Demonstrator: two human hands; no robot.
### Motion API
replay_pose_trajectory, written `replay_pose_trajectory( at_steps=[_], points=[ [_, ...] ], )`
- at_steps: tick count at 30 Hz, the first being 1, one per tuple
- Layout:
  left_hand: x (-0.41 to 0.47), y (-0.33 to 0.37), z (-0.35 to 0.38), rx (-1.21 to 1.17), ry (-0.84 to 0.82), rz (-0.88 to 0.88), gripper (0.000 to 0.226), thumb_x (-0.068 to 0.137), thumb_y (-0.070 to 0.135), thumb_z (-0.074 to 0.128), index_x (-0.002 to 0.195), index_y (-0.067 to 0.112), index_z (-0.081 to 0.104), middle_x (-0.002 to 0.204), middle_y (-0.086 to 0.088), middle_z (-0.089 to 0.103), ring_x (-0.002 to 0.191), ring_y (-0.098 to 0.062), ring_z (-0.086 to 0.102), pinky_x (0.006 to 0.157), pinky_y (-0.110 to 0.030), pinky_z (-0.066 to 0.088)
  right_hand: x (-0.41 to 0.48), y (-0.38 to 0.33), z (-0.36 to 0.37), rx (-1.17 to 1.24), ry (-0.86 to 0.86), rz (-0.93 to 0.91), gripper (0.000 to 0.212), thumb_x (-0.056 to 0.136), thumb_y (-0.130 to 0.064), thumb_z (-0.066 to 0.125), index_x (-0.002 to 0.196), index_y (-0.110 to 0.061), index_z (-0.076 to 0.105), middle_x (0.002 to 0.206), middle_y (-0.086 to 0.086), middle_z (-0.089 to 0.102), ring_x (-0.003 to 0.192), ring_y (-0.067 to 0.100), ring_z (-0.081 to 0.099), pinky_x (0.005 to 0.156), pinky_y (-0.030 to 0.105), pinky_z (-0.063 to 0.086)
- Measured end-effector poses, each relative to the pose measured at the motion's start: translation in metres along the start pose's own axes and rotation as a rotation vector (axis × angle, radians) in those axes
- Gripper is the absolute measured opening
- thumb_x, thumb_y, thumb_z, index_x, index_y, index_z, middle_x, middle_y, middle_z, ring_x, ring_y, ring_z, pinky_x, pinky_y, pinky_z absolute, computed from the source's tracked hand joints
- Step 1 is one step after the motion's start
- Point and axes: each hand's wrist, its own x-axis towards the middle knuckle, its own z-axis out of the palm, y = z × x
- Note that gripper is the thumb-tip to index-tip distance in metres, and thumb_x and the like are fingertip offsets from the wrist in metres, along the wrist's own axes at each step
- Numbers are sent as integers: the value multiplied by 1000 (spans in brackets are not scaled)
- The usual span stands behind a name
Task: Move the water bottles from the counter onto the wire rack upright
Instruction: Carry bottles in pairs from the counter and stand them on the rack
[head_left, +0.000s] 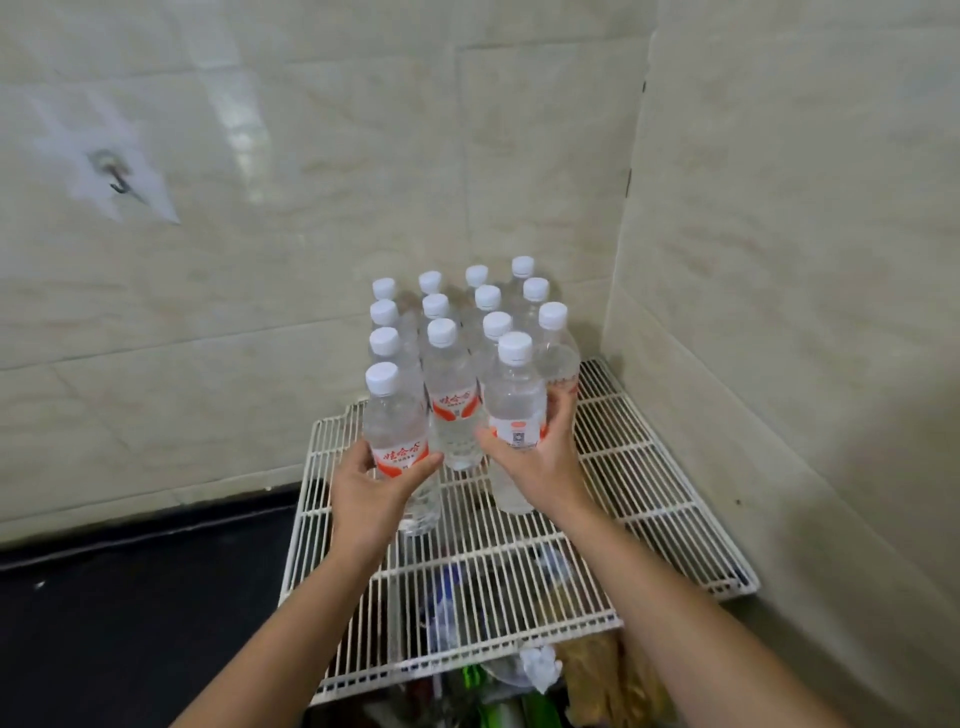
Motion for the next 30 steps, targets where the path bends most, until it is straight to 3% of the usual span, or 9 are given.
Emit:
replay_pose_trajectory(
  at_steps=[5, 7, 9, 11, 14, 18, 21, 24, 30],
  points=[
    [9, -6, 0, 90, -12, 48, 51, 67, 33, 90, 111, 24, 65, 100, 6, 74, 94, -10, 71, 87, -41, 60, -11, 19, -8, -66, -84, 29, 68, 79, -22, 86, 125, -46, 42, 113, -19, 62, 99, -12, 63, 83, 17, 54],
    [7, -6, -1, 98, -56, 78, 57, 66, 37, 89, 114, 27, 62, 104, 9, 73, 93, -4, 70, 84, -32, 59, -16, 18, -16, -155, -100, 30, 55, 77, -40, 85, 119, -49, 50, 118, -18, 61, 104, -5, 63, 90, 25, 55],
    [5, -7, -3, 87, -104, 87, 63, 66, 36, 89, 120, 30, 57, 108, 12, 70, 94, 2, 69, 80, -20, 56, -16, 25, -25, -380, -148, 58, 69, 67, -67, 78, 127, -49, 49, 129, -15, 51, 115, 5, 57, 98, 38, 53],
    [5, -10, -7, 82, -149, 90, 66, 69, 30, 90, 125, 31, 54, 111, 14, 69, 96, 5, 68, 73, -11, 54, -19, 33, -30, -559, -178, 124, 86, 63, -75, 74, 137, -40, 47, 134, -14, 42, 120, 11, 52, 103, 43, 50],
    [8, -20, -19, 143, -256, 92, 71, 69, 22, 91, 124, 37, 50, 115, 13, 66, 101, 3, 67, 74, -11, 54, -28, 38, -23, -615, -179, 170, 93, 63, -71, 78, 141, -36, 43, 138, -9, 42, 126, 14, 49, 106, 43, 46],
    [13, -30, -28, 280, -334, 15, 64, 71, 18, 89, 121, 33, 53, 115, 10, 67, 101, -2, 64, 90, -30, 57, -29, 46, -12, -564, -119, 183, 93, 64, -56, 88, 142, -34, 41, 132, -12, 53, 120, 12, 54, 101, 37, 49],
    [12, -35, -29, 255, -276, -13, 69, 68, 20, 91, 125, 25, 51, 111, 10, 67, 99, 0, 64, 82, -20, 53, -20, 51, -17, -326, -201, 252, 94, 68, -30, 92, 143, -29, 36, 130, -13, 56, 117, 10, 61, 103, 34, 52],
    [10, -40, -27, 229, -232, -24, 66, 66, 24, 92, 119, 23, 53, 112, 11, 66, 101, 2, 63, 88, -21, 51, -10, 56, -29, -169, -326, 290, 83, 72, -12, 90, 135, -23, 38, 136, -5, 57, 118, 2, 61, 106, 31, 50],
    [9, -45, -24, 230, -237, 13, 62, 68, 25, 91, 121, 27, 58, 113, 15, 69, 104, 1, 65, 92, -25, 55, 5, 50, -34, -331, -475, 200, 79, 83, -25, 81, 150, -26, 41, 137, -9, 53, 111, -2, 58, 99, 26, 53]
  ],
)
